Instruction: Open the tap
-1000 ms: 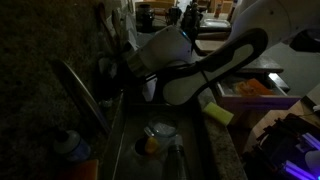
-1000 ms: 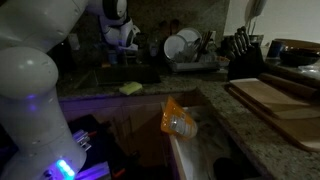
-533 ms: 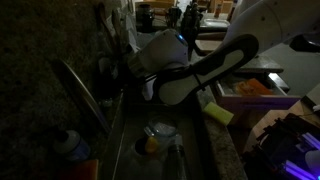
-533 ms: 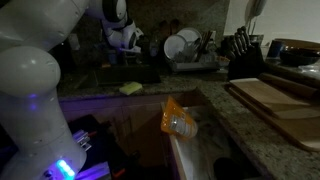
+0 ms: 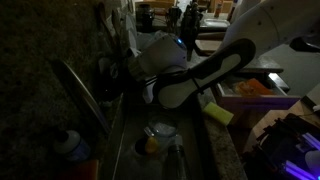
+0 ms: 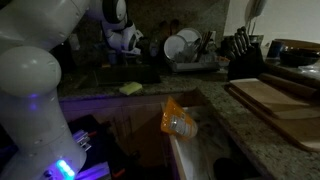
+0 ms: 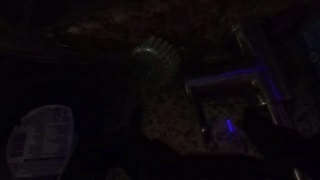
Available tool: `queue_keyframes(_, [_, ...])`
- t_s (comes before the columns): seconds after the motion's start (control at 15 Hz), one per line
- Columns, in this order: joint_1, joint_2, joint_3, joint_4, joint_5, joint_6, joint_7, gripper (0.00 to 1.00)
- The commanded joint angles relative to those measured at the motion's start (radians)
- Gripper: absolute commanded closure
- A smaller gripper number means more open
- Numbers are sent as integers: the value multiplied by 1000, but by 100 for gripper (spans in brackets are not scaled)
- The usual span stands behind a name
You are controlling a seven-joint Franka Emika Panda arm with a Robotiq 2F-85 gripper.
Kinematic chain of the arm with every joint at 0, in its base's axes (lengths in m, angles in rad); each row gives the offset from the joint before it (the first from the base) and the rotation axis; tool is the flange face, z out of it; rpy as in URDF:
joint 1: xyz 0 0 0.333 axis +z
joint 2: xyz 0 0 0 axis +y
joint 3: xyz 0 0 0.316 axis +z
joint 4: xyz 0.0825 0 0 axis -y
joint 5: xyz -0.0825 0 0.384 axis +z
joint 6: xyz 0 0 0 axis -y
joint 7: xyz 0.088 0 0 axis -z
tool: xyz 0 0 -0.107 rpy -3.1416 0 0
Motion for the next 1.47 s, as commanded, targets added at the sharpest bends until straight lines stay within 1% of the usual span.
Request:
queue_keyframes(0.0, [27,22,-41,8,14,11,-8,0])
queue_keyframes(0.07, [18,31,-29,8,5,24,-25,0])
queue_keyframes(0.33, [25,55,-35,16,-11,129,-36,0])
queue_keyframes(0.4, [16,61,-22,17,-18,149,-42,0])
queue_keyframes(0.47, [16,63,-22,18,-25,171,-43,0])
queue_keyframes(0.67, [40,58,-68,18,-41,210,-37,0])
queue_keyframes(0.73, [55,54,-96,18,-41,216,-36,0])
queue_keyframes(0.93, [162,29,-274,20,7,251,-25,0])
queue_keyframes(1.13, [257,30,-404,28,38,292,-30,0])
queue_keyframes(1.33, [329,34,-493,22,79,322,-29,0])
queue_keyframes(1.4, [344,36,-512,20,88,327,-29,0])
